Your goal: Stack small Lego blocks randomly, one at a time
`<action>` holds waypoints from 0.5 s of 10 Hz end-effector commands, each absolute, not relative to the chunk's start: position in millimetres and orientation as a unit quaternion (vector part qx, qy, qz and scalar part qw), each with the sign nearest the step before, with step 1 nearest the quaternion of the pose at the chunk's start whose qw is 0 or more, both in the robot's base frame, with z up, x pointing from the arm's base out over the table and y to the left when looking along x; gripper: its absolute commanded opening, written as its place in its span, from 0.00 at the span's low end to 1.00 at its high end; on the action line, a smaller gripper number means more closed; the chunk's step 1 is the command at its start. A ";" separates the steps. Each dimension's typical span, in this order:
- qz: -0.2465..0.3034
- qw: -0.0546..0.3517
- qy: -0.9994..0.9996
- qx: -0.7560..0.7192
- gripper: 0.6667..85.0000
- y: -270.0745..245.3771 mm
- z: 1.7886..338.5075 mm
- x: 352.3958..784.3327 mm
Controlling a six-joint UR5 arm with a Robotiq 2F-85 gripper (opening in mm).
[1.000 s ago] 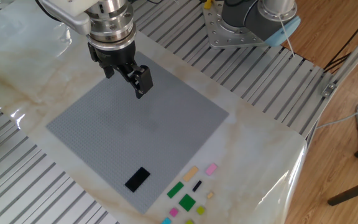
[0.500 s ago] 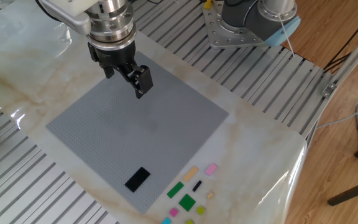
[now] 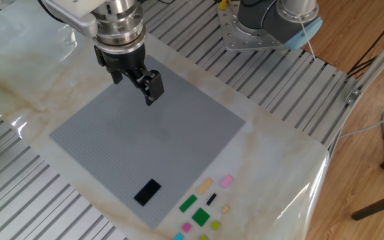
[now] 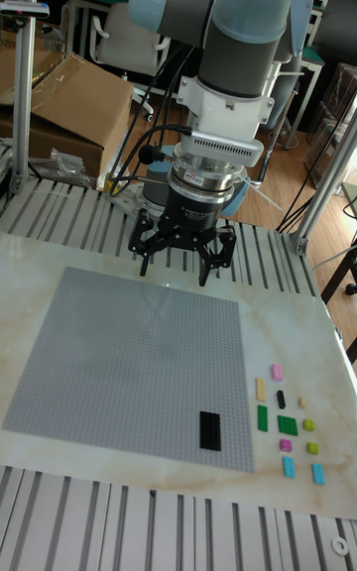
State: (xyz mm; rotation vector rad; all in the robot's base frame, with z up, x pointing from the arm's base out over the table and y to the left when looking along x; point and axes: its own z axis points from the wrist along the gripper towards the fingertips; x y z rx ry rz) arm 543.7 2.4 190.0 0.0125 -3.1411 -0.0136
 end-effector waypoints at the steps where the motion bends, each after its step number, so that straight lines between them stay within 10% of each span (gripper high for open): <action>1: -0.004 0.000 -1.000 0.004 0.99 4.6 190.0 543.6; 2: -0.021 -0.040 -0.998 0.043 0.15 16.4 187.5 566.5; 5: -0.015 -0.036 -0.999 0.038 0.15 18.1 183.7 566.7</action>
